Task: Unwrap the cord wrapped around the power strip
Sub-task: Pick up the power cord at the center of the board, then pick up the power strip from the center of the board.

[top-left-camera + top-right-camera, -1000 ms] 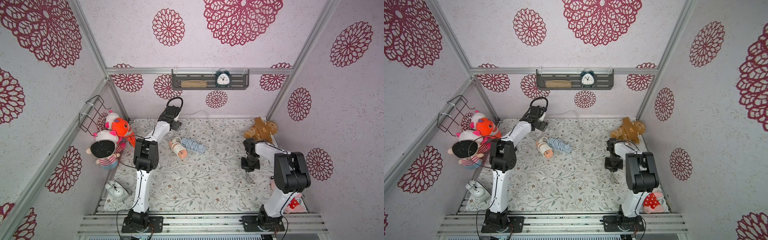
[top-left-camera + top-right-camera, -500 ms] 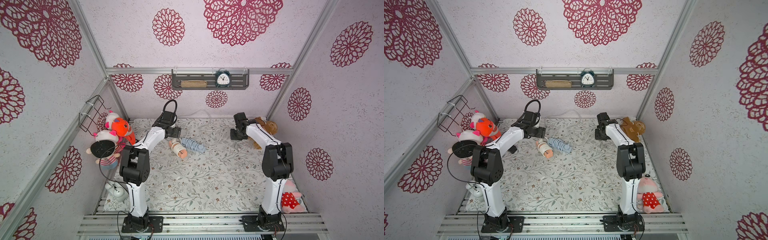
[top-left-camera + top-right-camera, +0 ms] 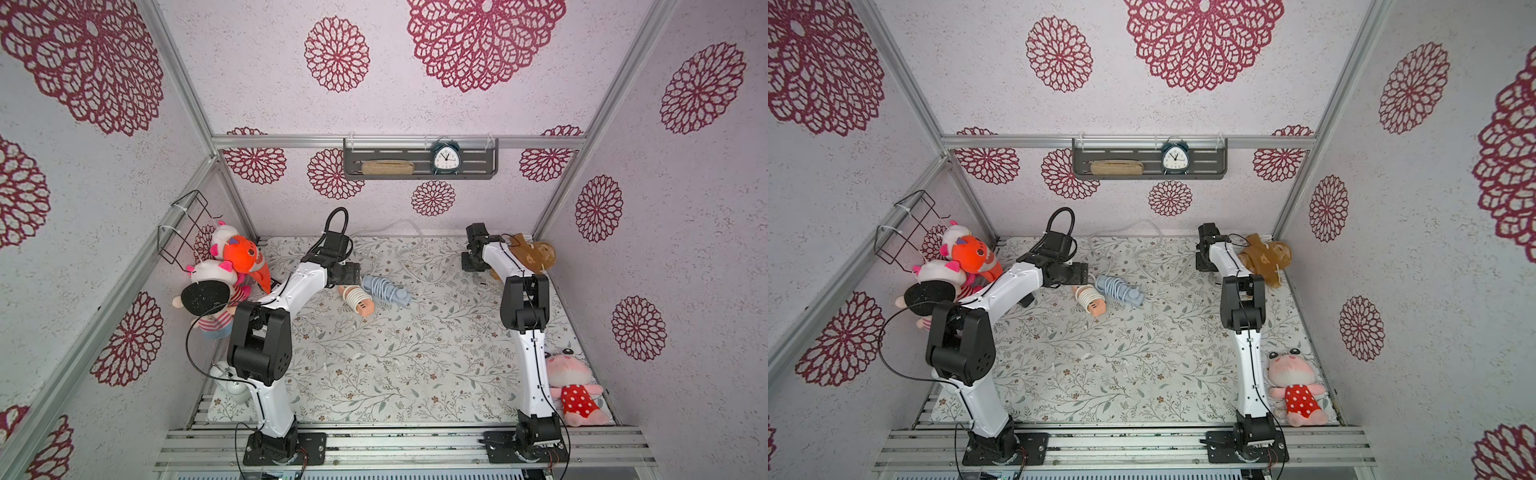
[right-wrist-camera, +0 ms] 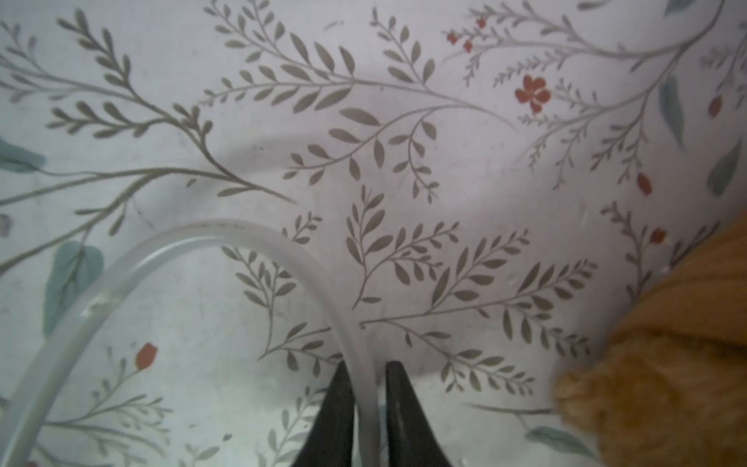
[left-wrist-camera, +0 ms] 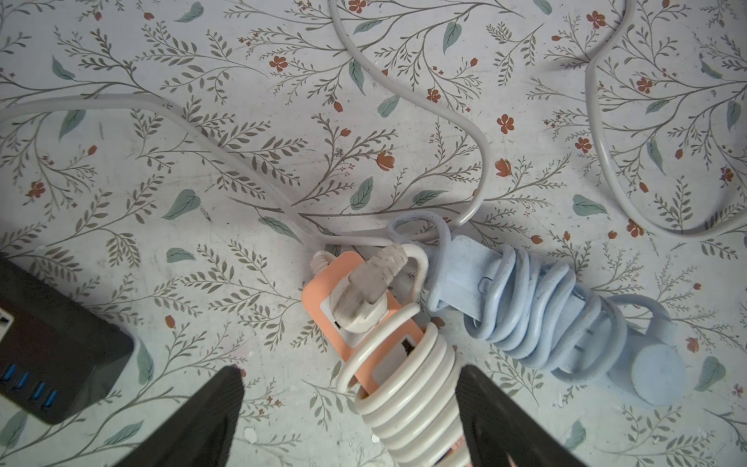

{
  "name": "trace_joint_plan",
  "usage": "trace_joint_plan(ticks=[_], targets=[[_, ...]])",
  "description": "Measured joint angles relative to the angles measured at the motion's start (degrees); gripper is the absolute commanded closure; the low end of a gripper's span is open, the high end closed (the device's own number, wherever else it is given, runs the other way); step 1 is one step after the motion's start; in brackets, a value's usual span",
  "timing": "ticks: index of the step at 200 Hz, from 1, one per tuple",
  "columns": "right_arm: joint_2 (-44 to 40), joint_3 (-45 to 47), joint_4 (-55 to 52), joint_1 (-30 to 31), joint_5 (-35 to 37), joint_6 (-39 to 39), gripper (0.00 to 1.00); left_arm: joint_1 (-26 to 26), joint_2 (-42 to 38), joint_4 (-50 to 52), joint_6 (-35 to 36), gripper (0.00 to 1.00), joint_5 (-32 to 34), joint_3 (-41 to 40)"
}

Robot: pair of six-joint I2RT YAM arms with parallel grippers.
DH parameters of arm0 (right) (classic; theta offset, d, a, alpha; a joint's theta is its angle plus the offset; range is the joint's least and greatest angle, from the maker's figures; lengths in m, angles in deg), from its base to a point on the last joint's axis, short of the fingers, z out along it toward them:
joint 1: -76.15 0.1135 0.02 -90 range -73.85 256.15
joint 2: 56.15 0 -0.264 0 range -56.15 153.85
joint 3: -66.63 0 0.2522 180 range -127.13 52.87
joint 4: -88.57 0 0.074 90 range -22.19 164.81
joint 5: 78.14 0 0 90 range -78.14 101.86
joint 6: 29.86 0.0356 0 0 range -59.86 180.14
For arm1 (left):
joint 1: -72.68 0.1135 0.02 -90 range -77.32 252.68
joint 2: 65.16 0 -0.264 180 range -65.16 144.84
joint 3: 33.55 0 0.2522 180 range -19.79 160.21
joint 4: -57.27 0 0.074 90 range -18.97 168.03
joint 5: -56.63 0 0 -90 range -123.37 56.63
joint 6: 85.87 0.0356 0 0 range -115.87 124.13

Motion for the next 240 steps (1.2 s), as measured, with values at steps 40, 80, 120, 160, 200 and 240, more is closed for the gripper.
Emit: trace_joint_plan(ticks=[40,80,120,160,200,240], targets=[[-6.84,8.55,0.85,-0.59,-5.64,-3.89,0.22,-0.74,-0.13,1.01,-1.64,0.05,-0.02,0.0],[-24.72,21.88,4.22,1.38,-10.19,-6.14,0.21,-1.09,-3.41,2.86,-6.36,0.02,1.53,-1.29],[-35.6,29.7,9.97,10.8,-16.96,-11.08,0.22,-2.29,-10.25,3.06,-12.66,0.02,4.46,-7.58],[-30.84,35.39,14.43,21.35,-23.34,-19.32,0.06,-2.58,-13.94,3.1,-15.91,0.03,5.57,-13.27],[-25.73,38.16,19.3,24.35,-24.28,-23.28,0.01,-2.58,-15.65,2.62,-17.0,0.03,5.6,-15.82],[-20.33,34.27,21.46,25.03,-24.83,-24.02,0.04,-2.58,-17.59,2.25,-16.98,0.03,5.7,-16.65]])
